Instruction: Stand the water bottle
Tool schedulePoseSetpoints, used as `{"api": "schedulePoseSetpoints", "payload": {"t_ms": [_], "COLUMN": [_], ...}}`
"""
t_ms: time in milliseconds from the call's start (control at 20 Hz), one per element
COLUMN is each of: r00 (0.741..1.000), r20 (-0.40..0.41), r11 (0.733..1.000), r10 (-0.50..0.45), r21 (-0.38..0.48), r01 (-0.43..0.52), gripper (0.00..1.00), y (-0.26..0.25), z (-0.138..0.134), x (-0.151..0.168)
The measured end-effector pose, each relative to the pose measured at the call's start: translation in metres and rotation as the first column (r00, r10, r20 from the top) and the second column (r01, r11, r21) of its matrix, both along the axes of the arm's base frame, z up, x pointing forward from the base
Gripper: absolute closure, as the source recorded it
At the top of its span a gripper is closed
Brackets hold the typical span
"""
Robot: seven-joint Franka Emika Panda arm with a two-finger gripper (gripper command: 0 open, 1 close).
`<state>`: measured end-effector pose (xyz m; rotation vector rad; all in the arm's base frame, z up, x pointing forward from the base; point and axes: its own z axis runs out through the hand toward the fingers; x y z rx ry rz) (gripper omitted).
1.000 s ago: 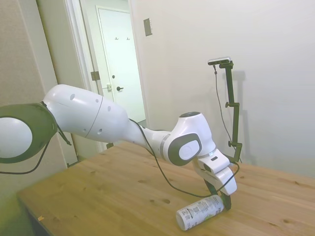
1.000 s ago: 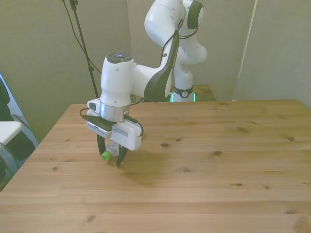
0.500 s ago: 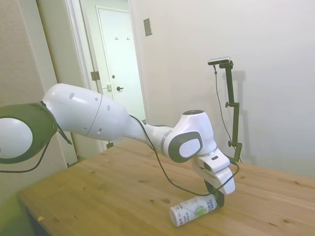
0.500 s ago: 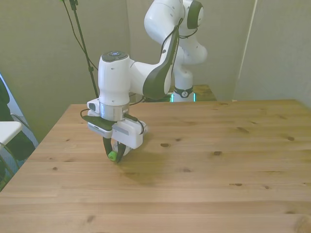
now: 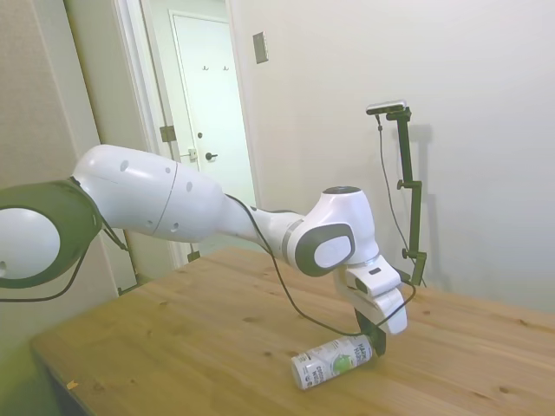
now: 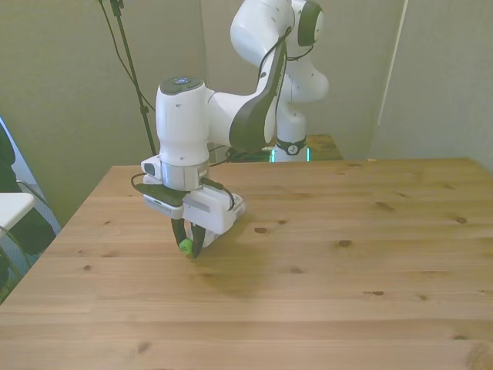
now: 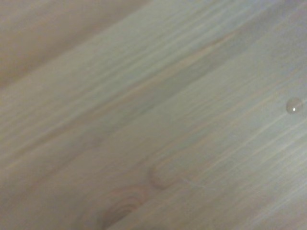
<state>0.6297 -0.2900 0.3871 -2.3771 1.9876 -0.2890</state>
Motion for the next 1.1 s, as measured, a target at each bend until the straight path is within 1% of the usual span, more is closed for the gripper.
{"api": "schedulePoseSetpoints", "payload": {"t_ms": [100, 200, 300, 400, 450, 500, 600, 650, 800, 950, 1100], "r00": [0.998, 0.990, 0.977, 0.961, 0.953, 0.943, 0.943, 0.936, 0.898, 0.859, 0.810], "r20": [0.058, 0.141, 0.210, 0.272, 0.298, 0.325, 0.327, 0.346, 0.424, 0.486, 0.553], "r11": [1.000, 0.999, 0.997, 0.989, 0.985, 0.983, 0.978, 0.975, 0.956, 0.920, 0.877], "r10": [-0.002, -0.016, -0.026, -0.045, -0.054, -0.065, -0.067, -0.073, -0.118, -0.163, -0.194], "r21": [-0.005, -0.025, -0.067, -0.120, -0.138, -0.144, -0.167, -0.173, -0.195, -0.238, -0.273], "r01": [0.003, 0.020, 0.041, 0.081, 0.099, 0.117, 0.127, 0.140, 0.218, 0.310, 0.396], "gripper": [1.00, 1.00, 1.00, 1.00, 1.00, 1.00, 1.00, 1.00, 1.00, 1.00, 1.00], "y": [0.006, 0.016, 0.034, 0.055, 0.067, 0.087, 0.090, 0.094, 0.105, 0.105, 0.113], "z": [0.029, 0.063, 0.094, 0.118, 0.128, 0.138, 0.135, 0.134, 0.131, 0.129, 0.124], "x": [-0.002, -0.008, -0.018, -0.029, -0.035, -0.056, -0.055, -0.052, -0.039, -0.017, 0.017]}}
